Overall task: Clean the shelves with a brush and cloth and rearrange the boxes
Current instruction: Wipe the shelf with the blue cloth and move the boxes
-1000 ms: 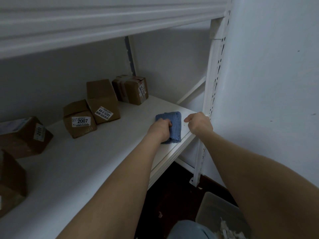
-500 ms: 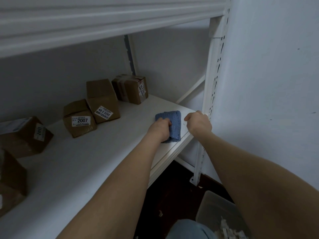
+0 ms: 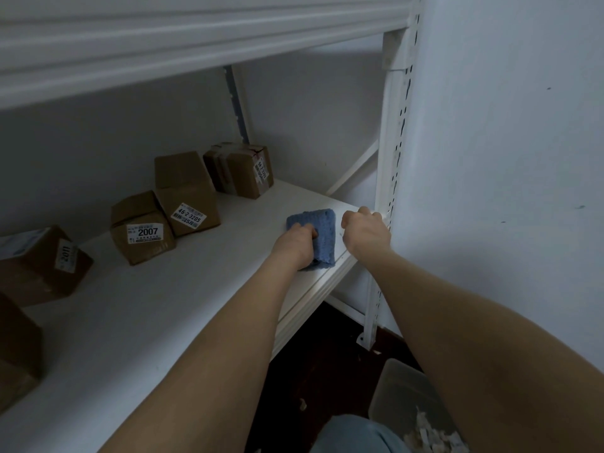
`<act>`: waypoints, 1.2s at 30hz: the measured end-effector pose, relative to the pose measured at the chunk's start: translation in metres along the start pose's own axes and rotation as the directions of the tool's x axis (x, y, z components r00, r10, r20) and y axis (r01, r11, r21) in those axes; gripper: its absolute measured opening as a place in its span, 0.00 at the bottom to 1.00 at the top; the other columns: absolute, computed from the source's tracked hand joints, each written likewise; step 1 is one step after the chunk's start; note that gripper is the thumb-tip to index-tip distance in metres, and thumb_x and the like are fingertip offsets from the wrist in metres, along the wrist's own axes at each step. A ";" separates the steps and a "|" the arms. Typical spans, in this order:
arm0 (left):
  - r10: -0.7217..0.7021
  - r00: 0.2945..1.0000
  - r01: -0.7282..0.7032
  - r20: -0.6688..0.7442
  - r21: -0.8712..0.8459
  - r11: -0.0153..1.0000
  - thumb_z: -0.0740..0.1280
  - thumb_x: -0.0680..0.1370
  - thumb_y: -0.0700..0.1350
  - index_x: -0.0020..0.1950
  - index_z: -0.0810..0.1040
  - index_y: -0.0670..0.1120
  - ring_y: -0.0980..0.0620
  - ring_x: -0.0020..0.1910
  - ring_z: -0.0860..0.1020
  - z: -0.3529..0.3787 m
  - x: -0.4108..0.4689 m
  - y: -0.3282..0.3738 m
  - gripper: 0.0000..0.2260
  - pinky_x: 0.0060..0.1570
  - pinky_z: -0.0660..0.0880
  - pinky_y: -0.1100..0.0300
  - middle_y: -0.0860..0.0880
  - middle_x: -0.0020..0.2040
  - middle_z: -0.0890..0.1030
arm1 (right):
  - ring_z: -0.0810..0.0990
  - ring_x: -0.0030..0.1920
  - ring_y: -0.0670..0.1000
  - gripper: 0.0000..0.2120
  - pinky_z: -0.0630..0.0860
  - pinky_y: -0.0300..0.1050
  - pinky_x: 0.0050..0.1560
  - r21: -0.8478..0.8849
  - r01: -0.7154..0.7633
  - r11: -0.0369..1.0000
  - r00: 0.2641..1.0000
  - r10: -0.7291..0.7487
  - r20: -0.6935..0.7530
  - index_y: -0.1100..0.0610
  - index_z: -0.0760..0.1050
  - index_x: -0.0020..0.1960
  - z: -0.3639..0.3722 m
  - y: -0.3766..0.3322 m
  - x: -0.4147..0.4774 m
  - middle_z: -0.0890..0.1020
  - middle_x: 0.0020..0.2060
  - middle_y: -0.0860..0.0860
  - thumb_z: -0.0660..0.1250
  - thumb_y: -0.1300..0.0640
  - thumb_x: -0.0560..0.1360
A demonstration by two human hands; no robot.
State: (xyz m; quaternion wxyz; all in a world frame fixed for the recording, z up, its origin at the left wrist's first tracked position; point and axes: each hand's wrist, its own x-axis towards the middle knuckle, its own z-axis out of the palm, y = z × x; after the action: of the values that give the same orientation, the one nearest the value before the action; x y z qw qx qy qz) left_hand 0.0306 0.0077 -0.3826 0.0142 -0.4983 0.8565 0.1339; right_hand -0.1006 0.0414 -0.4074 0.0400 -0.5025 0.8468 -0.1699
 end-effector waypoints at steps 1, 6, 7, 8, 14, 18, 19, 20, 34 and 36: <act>0.002 1.000 -0.002 0.001 0.005 1.000 0.63 0.78 0.39 0.72 0.64 0.44 0.41 0.66 0.69 0.000 0.000 0.000 0.22 0.67 0.66 0.51 0.42 0.69 0.65 | 0.68 0.62 0.58 0.17 0.72 0.53 0.54 0.006 0.003 1.000 1.000 -0.003 -0.003 0.55 0.73 0.63 0.001 0.001 0.000 0.71 0.60 0.56 0.55 0.65 0.77; -0.007 1.000 0.007 0.001 0.014 1.000 0.64 0.78 0.40 0.72 0.64 0.45 0.41 0.66 0.70 -0.001 0.000 0.001 0.22 0.66 0.66 0.51 0.42 0.70 0.65 | 0.67 0.63 0.58 0.19 0.71 0.51 0.54 0.017 0.027 0.999 1.000 -0.027 0.002 0.53 0.71 0.66 0.005 0.005 -0.001 0.70 0.62 0.55 0.56 0.64 0.77; -0.008 1.000 0.008 0.002 0.014 1.000 0.64 0.78 0.40 0.72 0.64 0.45 0.41 0.66 0.70 -0.001 0.000 0.001 0.22 0.66 0.66 0.51 0.42 0.70 0.65 | 0.67 0.63 0.58 0.19 0.71 0.51 0.54 0.023 0.025 0.999 1.000 -0.025 0.003 0.53 0.71 0.66 0.004 0.006 0.000 0.70 0.62 0.55 0.56 0.64 0.77; -0.007 1.000 0.007 0.003 0.015 1.000 0.64 0.78 0.41 0.72 0.64 0.45 0.41 0.66 0.70 -0.001 0.000 0.001 0.22 0.66 0.66 0.51 0.42 0.70 0.65 | 0.67 0.63 0.58 0.18 0.71 0.51 0.54 0.031 0.023 0.999 1.000 -0.023 0.005 0.53 0.72 0.65 0.003 0.006 0.000 0.70 0.61 0.55 0.57 0.63 0.77; -0.009 1.000 0.009 0.014 0.014 1.000 0.64 0.78 0.40 0.72 0.63 0.45 0.41 0.66 0.69 -0.001 -0.002 0.002 0.23 0.67 0.66 0.50 0.42 0.70 0.64 | 0.68 0.62 0.58 0.17 0.71 0.52 0.54 0.013 0.029 0.999 0.999 -0.029 0.019 0.53 0.73 0.64 0.002 0.006 0.003 0.71 0.61 0.55 0.59 0.63 0.77; -0.008 1.000 0.008 0.012 0.009 1.000 0.64 0.78 0.39 0.72 0.64 0.44 0.41 0.66 0.69 0.000 -0.002 0.002 0.23 0.67 0.66 0.50 0.42 0.70 0.63 | 0.68 0.62 0.59 0.16 0.71 0.52 0.53 0.004 0.035 0.999 0.999 -0.035 0.024 0.55 0.72 0.64 0.001 0.005 0.005 0.71 0.60 0.56 0.57 0.63 0.78; -0.009 1.000 0.009 0.011 0.009 1.000 0.64 0.78 0.39 0.72 0.63 0.44 0.41 0.66 0.69 0.000 -0.002 0.002 0.23 0.67 0.66 0.50 0.42 0.70 0.63 | 0.68 0.62 0.59 0.16 0.71 0.52 0.54 0.001 0.037 0.999 0.999 -0.037 0.031 0.55 0.72 0.64 0.001 0.005 0.006 0.71 0.60 0.56 0.57 0.63 0.78; -0.010 1.000 0.010 0.012 0.010 1.000 0.64 0.78 0.39 0.72 0.63 0.44 0.41 0.67 0.69 -0.001 -0.002 0.002 0.23 0.67 0.66 0.50 0.42 0.70 0.63 | 0.69 0.62 0.59 0.16 0.71 0.52 0.56 -0.005 0.039 0.999 0.999 -0.038 0.038 0.55 0.72 0.64 0.000 0.005 0.008 0.71 0.60 0.56 0.57 0.62 0.78; -0.002 0.999 0.001 0.034 0.032 0.999 0.65 0.78 0.40 0.72 0.63 0.44 0.40 0.67 0.68 -0.002 -0.001 0.002 0.23 0.67 0.66 0.50 0.42 0.71 0.62 | 0.70 0.63 0.57 0.19 0.73 0.51 0.59 -0.013 0.042 0.999 0.997 -0.041 0.063 0.50 0.73 0.66 0.001 0.011 0.012 0.71 0.61 0.54 0.58 0.62 0.78; -0.003 0.999 0.002 0.037 0.030 1.000 0.64 0.78 0.40 0.72 0.62 0.44 0.40 0.67 0.68 -0.002 -0.001 0.002 0.24 0.67 0.66 0.50 0.42 0.71 0.62 | 0.71 0.61 0.57 0.17 0.73 0.51 0.58 -0.025 0.034 0.999 0.998 -0.033 0.044 0.51 0.75 0.64 0.000 0.010 0.011 0.72 0.59 0.54 0.59 0.62 0.78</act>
State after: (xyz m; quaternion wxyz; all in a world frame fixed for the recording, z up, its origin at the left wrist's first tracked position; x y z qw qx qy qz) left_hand 0.0297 0.0087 -0.3798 0.0378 -0.4963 0.8574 0.1305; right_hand -0.1140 0.0364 -0.4099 0.0493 -0.5205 0.8394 -0.1487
